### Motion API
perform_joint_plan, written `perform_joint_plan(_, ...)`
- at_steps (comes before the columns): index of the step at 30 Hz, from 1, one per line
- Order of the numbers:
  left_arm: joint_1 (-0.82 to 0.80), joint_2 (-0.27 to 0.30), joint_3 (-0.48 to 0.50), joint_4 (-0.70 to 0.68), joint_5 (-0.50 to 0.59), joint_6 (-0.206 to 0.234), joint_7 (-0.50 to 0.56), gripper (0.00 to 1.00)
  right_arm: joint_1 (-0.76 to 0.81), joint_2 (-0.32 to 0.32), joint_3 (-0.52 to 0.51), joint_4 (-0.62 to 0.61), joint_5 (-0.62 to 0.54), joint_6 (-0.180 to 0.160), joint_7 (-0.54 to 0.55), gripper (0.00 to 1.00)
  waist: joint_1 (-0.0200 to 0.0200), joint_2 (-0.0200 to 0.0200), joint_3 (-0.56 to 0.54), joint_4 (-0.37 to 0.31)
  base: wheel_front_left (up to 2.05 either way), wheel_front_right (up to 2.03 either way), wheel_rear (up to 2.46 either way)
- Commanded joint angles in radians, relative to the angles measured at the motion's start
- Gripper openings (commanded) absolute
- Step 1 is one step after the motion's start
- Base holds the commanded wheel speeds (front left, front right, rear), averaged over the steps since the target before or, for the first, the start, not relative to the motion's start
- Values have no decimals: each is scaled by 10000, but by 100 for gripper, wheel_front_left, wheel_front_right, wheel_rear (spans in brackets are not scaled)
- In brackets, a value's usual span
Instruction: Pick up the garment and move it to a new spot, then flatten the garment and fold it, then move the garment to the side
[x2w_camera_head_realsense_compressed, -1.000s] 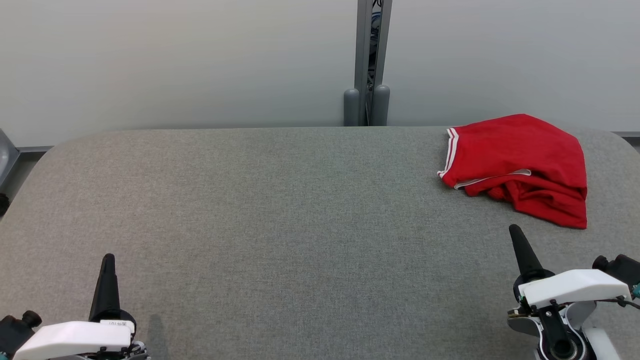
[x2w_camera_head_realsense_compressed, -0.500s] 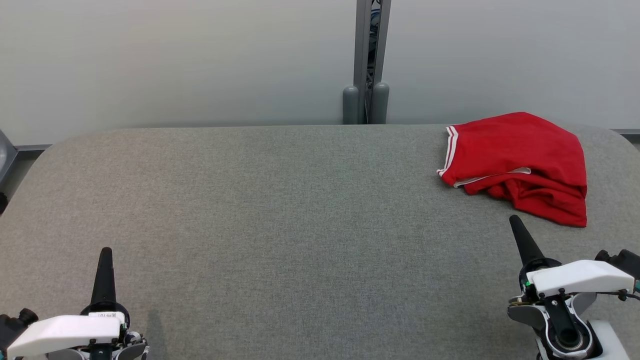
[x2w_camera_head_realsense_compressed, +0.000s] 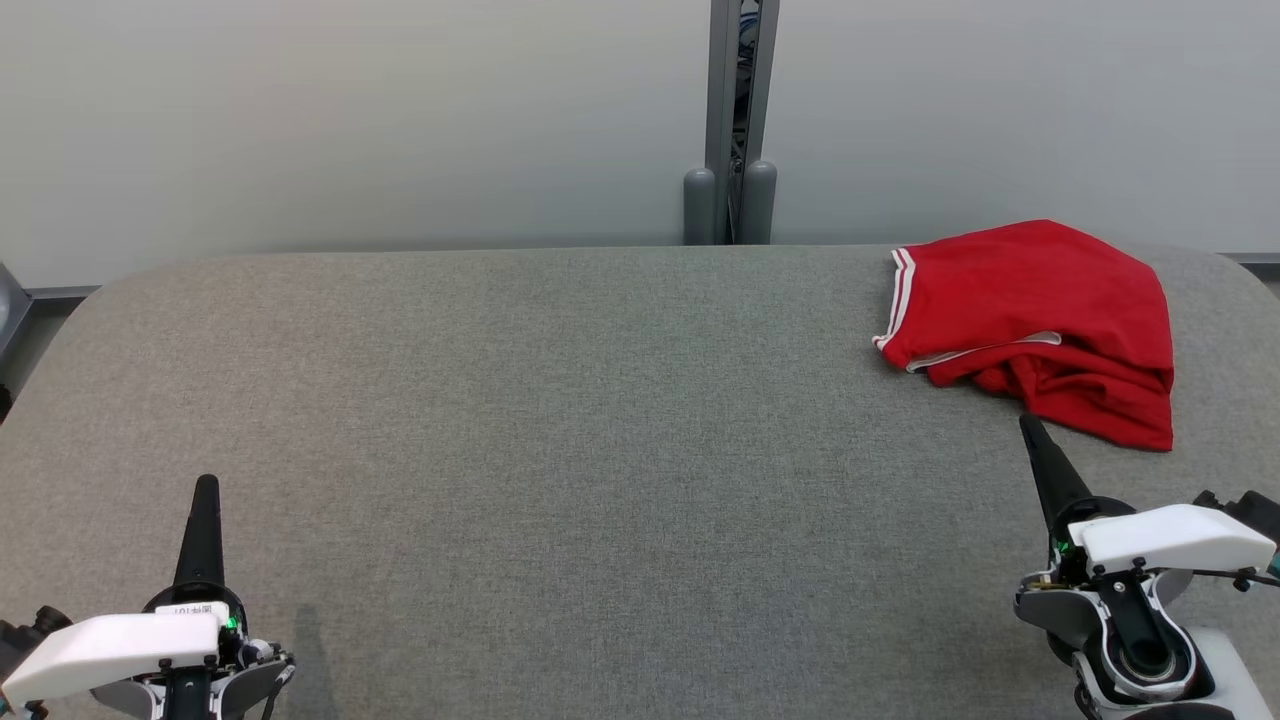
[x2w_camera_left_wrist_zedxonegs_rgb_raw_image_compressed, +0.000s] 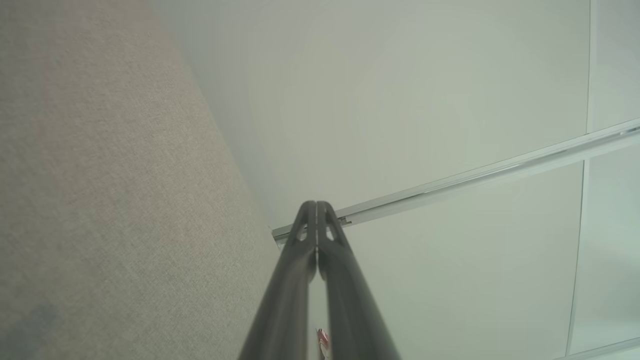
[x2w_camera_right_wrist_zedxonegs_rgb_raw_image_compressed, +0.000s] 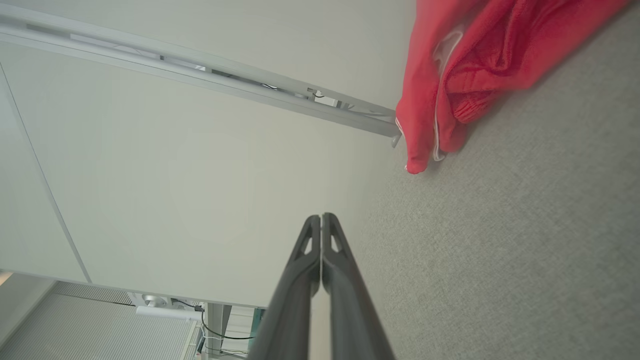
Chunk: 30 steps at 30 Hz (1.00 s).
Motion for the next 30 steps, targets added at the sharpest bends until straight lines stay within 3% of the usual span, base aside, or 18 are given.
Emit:
perform_joint_plan(1, -208, 51, 66, -23, -209, -33, 53, 0, -215, -89, -28, -20, 192, 3, 75, 0, 0, -1, 3, -1, 0, 0, 0)
perform_joint_plan(30, -659, -65, 301, 178, -2280, -44, 541, 0, -649, -109, -130, 223, 2236, 4, 592, 0, 0, -1, 118, -47, 0, 0, 0)
